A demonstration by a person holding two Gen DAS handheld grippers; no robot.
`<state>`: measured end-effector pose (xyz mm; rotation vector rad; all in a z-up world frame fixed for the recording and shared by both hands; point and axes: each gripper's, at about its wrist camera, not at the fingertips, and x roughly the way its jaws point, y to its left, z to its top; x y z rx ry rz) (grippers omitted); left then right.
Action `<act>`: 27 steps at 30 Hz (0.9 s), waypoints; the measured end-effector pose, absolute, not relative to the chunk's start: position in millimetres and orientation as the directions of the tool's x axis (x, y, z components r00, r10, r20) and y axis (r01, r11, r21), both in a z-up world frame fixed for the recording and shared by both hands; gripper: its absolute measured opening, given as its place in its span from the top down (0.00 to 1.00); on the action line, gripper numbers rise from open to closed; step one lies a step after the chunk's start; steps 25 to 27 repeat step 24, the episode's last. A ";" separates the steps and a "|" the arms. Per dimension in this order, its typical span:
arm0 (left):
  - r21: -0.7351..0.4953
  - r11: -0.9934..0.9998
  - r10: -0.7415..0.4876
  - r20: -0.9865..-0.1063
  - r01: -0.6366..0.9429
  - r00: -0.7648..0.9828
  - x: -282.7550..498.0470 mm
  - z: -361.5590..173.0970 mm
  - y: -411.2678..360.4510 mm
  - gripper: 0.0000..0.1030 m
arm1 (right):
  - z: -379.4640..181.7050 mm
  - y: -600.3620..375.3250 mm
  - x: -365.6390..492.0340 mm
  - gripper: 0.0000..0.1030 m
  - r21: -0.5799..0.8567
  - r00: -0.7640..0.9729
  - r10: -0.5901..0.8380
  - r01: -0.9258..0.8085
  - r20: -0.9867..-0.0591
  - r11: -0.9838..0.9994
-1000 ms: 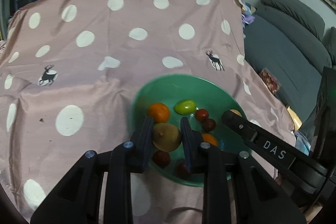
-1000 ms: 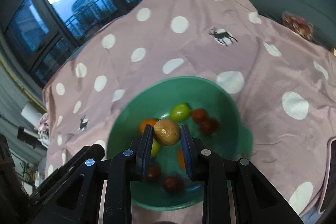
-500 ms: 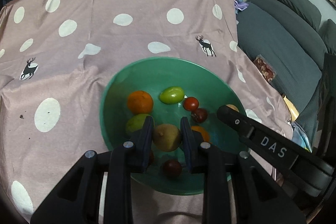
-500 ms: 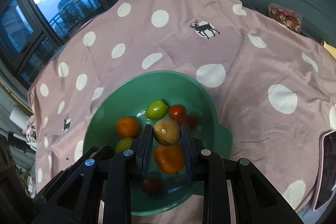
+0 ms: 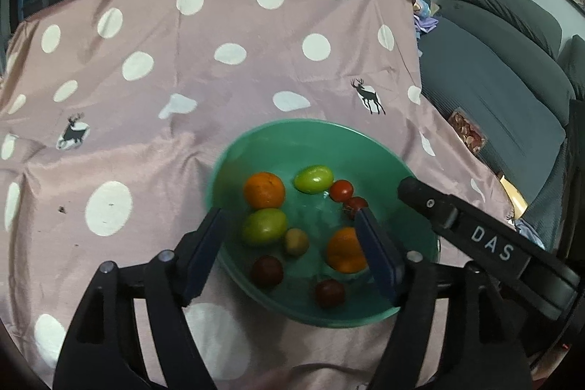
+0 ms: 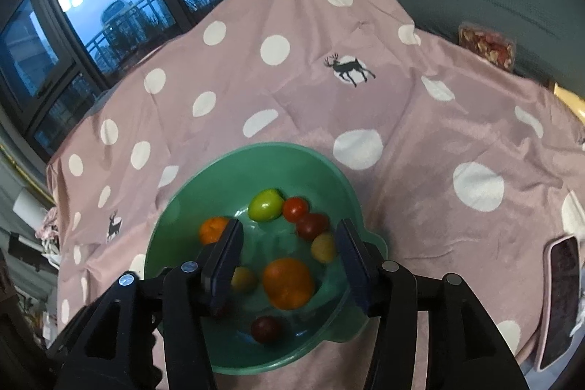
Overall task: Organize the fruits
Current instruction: 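Lower both yellow fruits into the green bowl and open both grippers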
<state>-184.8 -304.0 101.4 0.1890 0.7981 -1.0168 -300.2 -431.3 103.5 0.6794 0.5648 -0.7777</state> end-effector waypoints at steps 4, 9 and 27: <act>-0.190 0.562 -0.681 -0.659 0.805 0.320 -183.5 110.2 -292.2 0.19 | 108.3 -428.5 -301.8 0.47 0.312 0.577 -0.472 0.792 -0.667 0.525; -0.204 0.575 -0.689 -0.643 0.792 0.335 -179.7 116.7 -280.9 0.17 | 109.3 -429.3 -301.7 0.47 0.297 0.566 -0.485 0.798 -0.667 0.524; -0.202 0.590 -0.686 -0.636 0.782 0.354 -177.0 120.2 -265.5 0.17 | 108.0 -430.3 -302.5 0.46 0.291 0.558 -0.483 0.803 -0.675 0.521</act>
